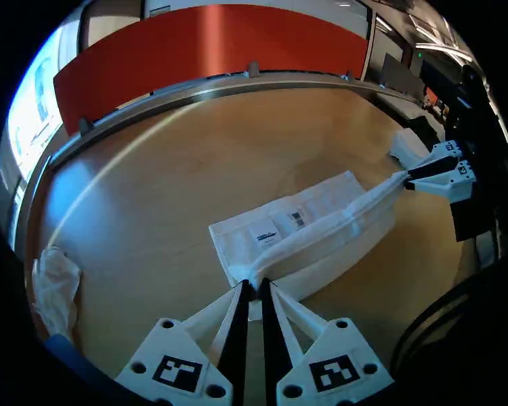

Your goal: Fold towel

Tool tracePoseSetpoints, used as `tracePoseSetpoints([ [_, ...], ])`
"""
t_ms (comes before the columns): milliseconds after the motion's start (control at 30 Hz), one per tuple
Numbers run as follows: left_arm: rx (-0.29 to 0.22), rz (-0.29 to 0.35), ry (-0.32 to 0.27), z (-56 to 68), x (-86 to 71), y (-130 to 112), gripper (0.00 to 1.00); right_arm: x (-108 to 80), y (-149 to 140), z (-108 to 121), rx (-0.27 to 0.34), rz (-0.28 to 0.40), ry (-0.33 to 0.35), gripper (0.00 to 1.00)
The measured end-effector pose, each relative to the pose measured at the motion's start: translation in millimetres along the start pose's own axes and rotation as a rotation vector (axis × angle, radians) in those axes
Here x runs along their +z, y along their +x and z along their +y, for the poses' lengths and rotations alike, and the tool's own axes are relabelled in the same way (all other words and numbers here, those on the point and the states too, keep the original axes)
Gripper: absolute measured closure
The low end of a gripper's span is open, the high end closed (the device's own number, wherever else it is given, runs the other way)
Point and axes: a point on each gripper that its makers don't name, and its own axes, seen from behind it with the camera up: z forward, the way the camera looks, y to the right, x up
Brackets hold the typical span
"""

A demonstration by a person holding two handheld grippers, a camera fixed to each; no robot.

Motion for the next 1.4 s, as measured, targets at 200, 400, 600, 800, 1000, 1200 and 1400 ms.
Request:
tracePoseSetpoints([
  [200, 0.01, -0.018, 0.011, -3.1, 16.3, -8, 0.87, 16.5, -7, 4, 0.012, -0.025, -0.005, 0.83],
  [400, 0.01, -0.026, 0.037, -11.5, 32.4, -8, 0.84, 32.8, -10, 9, 0.038, -0.043, -0.008, 0.83],
  [600, -0.001, -0.027, 0.05, -17.2, 43.7, -5, 0.79, 43.8, -10, 15, 0.054, -0.054, -0.029, 0.82],
  [800, -0.01, -0.024, 0.072, -24.9, 53.9, -5, 0.7, 55.6, -11, 21, 0.073, -0.06, -0.061, 0.78],
  [1000, -0.025, -0.023, 0.097, -32.7, 57.9, -5, 0.59, 61.6, -13, 27, 0.097, -0.062, -0.085, 0.67],
  [1200, -0.031, -0.027, 0.116, -39.8, 58.9, -5, 0.45, 61.4, -15, 36, 0.085, -0.059, -0.118, 0.47],
  [1400, -0.015, -0.027, 0.145, -48.0, 59.5, -2, 0.31, 64.0, -13, 46, 0.085, -0.055, -0.147, 0.35],
])
